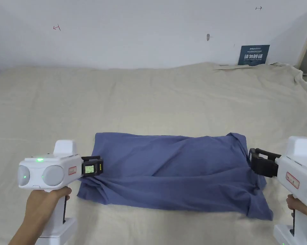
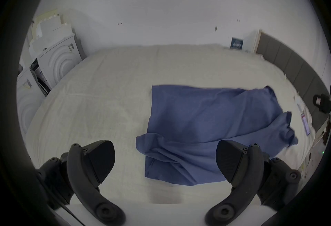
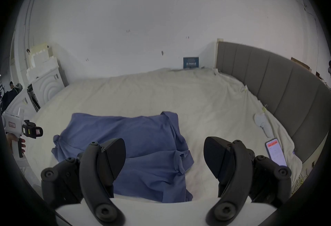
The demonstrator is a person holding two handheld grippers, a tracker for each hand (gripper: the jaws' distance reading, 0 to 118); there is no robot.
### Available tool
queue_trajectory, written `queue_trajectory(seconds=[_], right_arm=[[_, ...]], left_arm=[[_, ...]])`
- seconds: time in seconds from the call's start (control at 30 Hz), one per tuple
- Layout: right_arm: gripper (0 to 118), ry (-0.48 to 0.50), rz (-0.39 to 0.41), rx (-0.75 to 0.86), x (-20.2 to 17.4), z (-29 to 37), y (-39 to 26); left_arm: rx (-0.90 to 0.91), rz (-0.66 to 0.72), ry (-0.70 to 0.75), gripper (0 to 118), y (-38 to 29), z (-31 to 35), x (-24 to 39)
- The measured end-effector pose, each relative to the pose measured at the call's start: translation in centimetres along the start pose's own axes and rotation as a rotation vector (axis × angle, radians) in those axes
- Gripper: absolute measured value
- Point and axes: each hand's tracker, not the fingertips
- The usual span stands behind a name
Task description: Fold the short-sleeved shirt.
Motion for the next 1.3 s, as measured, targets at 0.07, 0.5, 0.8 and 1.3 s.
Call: queue_trajectory(seconds=[0.07, 0.5, 0.8, 1.3], right_arm=[[92, -0.01, 0.003, 0.026, -0.3, 1.8, -0.6], [0, 0.004, 0.031, 0.093, -0.8, 6.0, -3.9], [0, 0.022, 0.009, 0.067, -0.8, 4.6, -4.4], [0, 0.001, 0.004, 0.013, -0.7, 3.1, -4.2]], left_arm=[[0.05, 0.025, -0.005, 114, -1.0, 1.6, 0.1], [0.08, -0.045, -0.024, 0, -5.7, 5.1, 1.1], [-0.135, 0.049, -0.031, 0, -5.6, -0.7, -1.5], [-0.383, 0.082, 0.05, 101, -4.0, -10.5, -2.9]])
